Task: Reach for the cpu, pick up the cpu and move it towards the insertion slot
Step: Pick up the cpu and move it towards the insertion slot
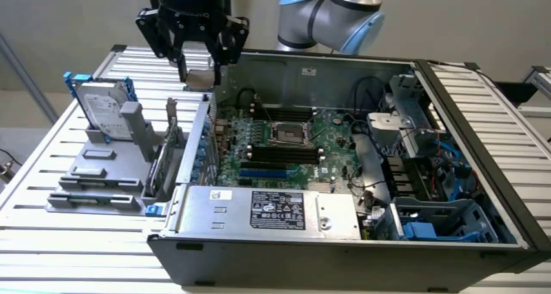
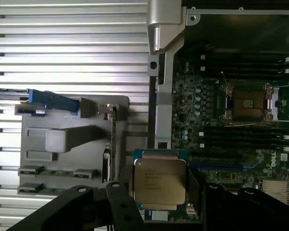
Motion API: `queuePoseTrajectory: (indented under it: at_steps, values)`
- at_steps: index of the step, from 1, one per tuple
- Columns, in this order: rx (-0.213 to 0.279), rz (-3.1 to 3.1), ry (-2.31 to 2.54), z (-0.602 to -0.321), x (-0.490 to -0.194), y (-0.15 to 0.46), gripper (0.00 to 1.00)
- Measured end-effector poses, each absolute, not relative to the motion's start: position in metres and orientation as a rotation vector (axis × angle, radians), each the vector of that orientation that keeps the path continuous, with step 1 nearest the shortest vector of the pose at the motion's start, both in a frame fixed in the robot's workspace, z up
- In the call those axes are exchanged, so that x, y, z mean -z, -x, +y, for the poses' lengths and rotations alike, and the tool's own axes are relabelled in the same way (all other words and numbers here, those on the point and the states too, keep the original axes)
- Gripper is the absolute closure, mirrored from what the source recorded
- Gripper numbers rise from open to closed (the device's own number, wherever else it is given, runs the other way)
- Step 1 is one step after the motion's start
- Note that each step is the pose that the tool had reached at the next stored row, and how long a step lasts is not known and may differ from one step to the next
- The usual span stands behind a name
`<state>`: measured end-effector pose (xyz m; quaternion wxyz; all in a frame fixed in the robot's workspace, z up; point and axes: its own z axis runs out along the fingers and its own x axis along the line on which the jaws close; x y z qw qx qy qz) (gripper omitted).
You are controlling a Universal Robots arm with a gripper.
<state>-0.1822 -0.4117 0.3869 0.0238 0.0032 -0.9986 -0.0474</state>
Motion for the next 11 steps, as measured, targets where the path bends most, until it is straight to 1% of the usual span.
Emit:
queuePoseTrajectory:
  at_steps: [11]
  values:
    - [0.163, -3.090, -0.011, -0.412, -0.387, 0.132, 0.45]
